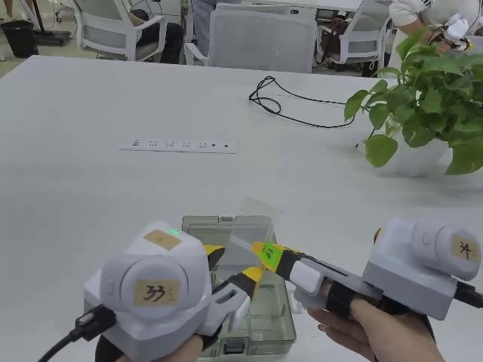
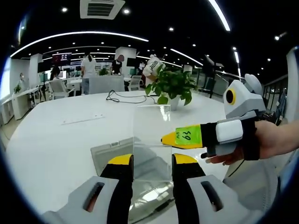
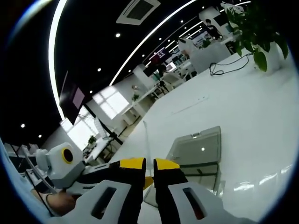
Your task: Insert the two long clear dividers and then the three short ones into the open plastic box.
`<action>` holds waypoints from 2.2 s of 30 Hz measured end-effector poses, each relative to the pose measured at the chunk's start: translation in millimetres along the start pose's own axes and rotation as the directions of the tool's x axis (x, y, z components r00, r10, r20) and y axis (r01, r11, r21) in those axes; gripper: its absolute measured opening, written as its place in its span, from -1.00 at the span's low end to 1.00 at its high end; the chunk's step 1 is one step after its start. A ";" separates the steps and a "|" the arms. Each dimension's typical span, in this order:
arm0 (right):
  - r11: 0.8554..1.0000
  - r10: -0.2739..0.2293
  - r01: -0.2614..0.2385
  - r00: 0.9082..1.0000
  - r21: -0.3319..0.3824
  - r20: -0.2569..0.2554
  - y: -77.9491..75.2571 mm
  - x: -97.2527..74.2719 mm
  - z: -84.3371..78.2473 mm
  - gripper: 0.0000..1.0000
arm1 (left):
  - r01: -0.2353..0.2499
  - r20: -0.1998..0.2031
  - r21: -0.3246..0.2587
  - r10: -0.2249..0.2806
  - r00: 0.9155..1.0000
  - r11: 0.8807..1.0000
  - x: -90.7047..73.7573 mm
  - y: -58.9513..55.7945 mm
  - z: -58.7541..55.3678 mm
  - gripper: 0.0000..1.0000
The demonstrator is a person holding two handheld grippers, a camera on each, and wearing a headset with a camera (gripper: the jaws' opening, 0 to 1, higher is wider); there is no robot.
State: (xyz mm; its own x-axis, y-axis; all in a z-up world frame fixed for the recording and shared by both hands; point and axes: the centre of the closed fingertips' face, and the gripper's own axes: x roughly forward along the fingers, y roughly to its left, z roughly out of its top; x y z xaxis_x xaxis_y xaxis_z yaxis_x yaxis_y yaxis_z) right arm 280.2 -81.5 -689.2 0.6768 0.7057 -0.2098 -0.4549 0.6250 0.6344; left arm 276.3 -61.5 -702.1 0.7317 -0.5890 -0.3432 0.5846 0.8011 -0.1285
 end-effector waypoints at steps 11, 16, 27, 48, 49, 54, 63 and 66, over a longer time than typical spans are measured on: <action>1.000 -0.002 0.002 1.000 -0.013 0.004 2.1 -0.1 2.3 -0.84 | 0.001 0.010 -0.010 -0.001 1.000 1.000 -1.1 -0.6 1.4 -0.39; 1.000 -0.001 0.001 1.000 -0.018 0.009 2.8 0.0 4.7 -0.83 | 0.005 0.008 -0.005 -0.005 1.000 1.000 -1.3 -3.3 -0.7 -0.39; 0.998 -0.013 0.012 1.000 -0.058 -0.017 0.2 -1.8 5.2 -0.94 | 0.020 0.003 -0.010 -0.020 1.000 1.000 -1.0 -6.7 -2.0 -0.38; 0.995 -0.091 0.086 0.988 -0.043 -0.123 1.8 -5.2 17.2 -0.96 | 0.128 -0.007 0.098 -0.128 0.992 0.987 -19.4 -8.0 2.6 0.31; 0.995 -0.097 0.092 0.987 -0.045 -0.128 1.2 -5.5 18.0 -0.96 | 0.142 -0.028 0.121 -0.139 0.990 0.982 -22.2 -7.1 -0.5 0.42; 0.990 -0.138 0.130 0.968 -0.053 -0.209 -7.6 -5.6 13.5 -0.96 | 0.181 -0.090 0.175 -0.167 0.982 0.968 -30.0 -1.2 -14.7 1.00; 0.974 -0.225 0.217 0.905 -0.064 -0.360 -22.8 -7.4 -1.8 -0.96 | 0.216 -0.156 0.205 -0.186 0.970 0.955 -42.5 6.9 -35.3 1.00; 0.963 -0.269 0.250 0.864 -0.101 -0.426 -27.0 -10.3 -10.9 -0.96 | 0.215 -0.154 0.192 -0.187 0.970 0.958 -43.3 7.2 -36.9 1.00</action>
State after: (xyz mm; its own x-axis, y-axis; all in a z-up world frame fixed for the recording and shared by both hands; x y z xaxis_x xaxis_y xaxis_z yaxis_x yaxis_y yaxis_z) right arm 279.3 -102.1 -712.3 0.4601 0.5840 -0.6688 -0.3273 0.8118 0.4836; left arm 235.9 -26.4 -722.5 0.5467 -0.7046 -0.4524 0.7844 0.6200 -0.0179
